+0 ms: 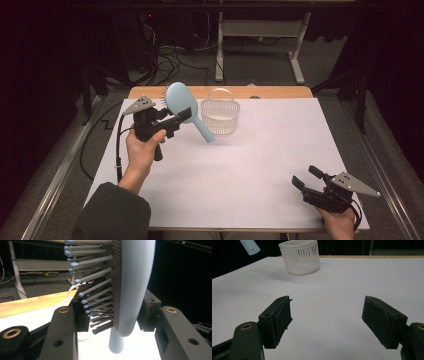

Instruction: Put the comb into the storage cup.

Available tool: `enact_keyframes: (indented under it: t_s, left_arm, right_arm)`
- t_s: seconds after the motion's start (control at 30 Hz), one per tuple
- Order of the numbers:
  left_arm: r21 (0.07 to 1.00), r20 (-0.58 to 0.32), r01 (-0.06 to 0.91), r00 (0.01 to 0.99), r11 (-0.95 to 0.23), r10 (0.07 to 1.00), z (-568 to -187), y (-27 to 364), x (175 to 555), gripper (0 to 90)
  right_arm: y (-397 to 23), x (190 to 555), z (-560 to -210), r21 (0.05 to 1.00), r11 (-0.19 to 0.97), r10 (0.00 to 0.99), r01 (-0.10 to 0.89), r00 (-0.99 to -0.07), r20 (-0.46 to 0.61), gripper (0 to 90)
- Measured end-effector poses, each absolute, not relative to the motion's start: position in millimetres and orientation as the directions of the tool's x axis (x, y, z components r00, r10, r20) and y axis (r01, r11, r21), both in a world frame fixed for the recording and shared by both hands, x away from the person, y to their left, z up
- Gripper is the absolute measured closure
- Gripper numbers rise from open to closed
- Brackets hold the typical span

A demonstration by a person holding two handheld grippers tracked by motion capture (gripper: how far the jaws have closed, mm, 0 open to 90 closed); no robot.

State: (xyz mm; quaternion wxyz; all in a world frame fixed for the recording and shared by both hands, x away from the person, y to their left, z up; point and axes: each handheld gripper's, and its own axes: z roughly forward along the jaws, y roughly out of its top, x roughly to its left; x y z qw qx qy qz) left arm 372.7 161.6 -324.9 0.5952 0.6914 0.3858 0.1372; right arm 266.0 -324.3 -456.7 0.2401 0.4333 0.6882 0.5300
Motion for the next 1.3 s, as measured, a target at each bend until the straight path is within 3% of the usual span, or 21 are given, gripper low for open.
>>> enact_keyframes:
  t_s: [1.3]
  left_arm:
    - [0.935, -0.211, 0.353, 0.654, -0.046, 0.726, -300.9, 119.4, 427.2, 53.2]
  right_arm:
    - [-325.8, 266.5, -457.2, 0.936, 0.055, 0.846, 0.347, -0.514, 0.141, 23.9]
